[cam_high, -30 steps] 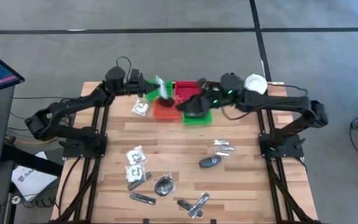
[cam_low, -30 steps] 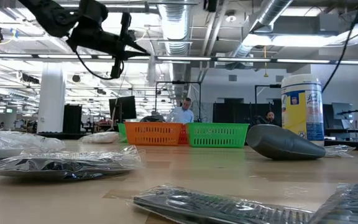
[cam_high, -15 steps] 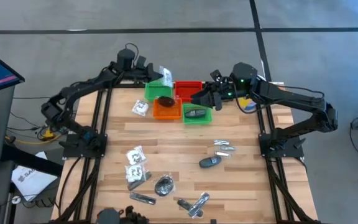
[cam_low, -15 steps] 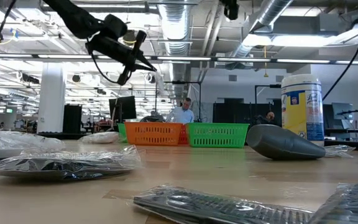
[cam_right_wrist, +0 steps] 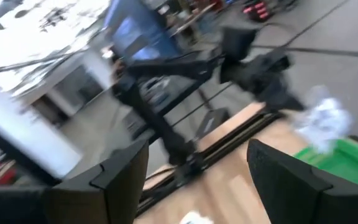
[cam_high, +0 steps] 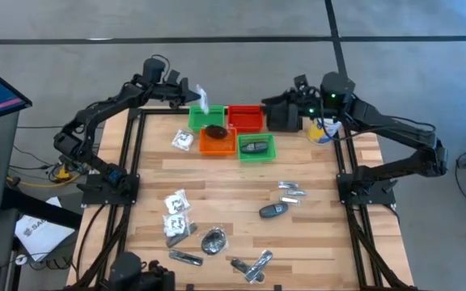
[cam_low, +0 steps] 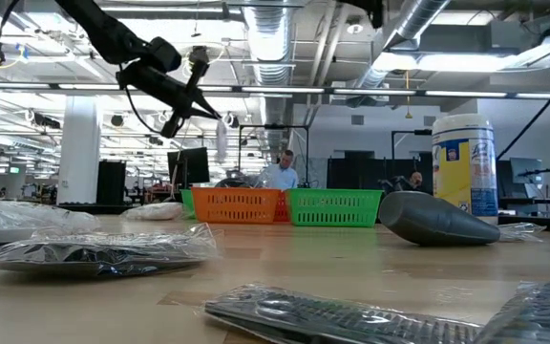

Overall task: Pick & Place Travel size toiletries
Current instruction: Put the vanity pack into the green bin

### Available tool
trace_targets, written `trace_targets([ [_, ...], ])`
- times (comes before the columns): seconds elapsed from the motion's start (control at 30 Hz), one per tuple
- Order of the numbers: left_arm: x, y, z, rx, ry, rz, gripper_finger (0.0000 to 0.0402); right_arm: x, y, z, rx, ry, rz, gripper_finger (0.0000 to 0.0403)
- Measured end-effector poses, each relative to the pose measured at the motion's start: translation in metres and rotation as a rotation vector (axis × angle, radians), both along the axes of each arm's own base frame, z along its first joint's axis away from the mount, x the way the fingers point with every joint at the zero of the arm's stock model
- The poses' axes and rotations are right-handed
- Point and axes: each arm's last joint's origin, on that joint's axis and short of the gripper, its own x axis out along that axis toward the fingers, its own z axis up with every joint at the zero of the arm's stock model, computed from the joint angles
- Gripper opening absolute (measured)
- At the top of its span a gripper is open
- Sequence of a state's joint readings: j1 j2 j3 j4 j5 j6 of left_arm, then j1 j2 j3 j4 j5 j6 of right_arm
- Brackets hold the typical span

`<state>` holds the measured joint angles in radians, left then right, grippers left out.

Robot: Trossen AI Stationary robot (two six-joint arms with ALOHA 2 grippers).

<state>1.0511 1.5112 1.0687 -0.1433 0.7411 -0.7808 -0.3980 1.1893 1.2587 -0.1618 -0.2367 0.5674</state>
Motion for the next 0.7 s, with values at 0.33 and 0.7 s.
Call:
trace_targets([
  [0.33,-0.014,0.0,-0.008,0.024,0.079,-0.044,0.0,0.009,-0.012,-0.01,0.021,0.044,-0.107,0.0265],
  [0.7,-0.017,-0.002,-0.013,0.041,0.125,-0.082,0.0,0.028,-0.02,-0.028,0.119,0.092,-0.115,0.0265],
])
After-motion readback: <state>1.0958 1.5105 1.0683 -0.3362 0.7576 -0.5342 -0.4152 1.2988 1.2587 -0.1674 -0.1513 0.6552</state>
